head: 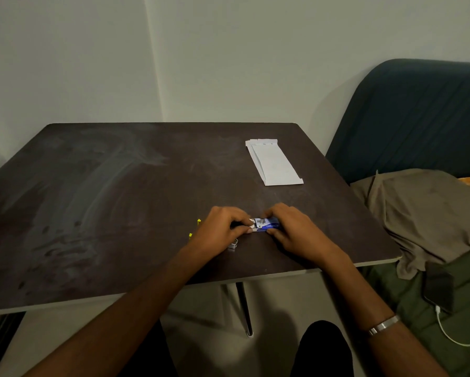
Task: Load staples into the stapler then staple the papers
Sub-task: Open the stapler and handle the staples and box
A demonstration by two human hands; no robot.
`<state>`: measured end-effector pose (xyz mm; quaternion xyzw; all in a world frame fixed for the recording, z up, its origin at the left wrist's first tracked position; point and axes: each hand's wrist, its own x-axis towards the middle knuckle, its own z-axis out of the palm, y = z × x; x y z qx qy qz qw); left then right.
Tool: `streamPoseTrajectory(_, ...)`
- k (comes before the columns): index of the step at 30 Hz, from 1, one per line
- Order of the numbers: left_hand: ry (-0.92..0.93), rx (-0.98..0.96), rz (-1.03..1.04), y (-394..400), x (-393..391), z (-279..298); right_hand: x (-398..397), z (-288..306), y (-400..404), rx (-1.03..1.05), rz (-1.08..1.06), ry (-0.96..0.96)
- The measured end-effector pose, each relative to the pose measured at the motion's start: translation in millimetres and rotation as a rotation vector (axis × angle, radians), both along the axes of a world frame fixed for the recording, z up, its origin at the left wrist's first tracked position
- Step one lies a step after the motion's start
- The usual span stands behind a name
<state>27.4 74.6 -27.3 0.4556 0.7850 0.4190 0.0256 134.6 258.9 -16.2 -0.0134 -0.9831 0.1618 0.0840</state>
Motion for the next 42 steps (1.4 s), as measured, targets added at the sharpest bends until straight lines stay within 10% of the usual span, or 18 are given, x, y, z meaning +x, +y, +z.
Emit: streamPoseTrajectory(42,-0.027,-0.199,-0.083,33.6,-15.2,10.9,-1.7,2.9,13.4,-0.116,0.018,0.019)
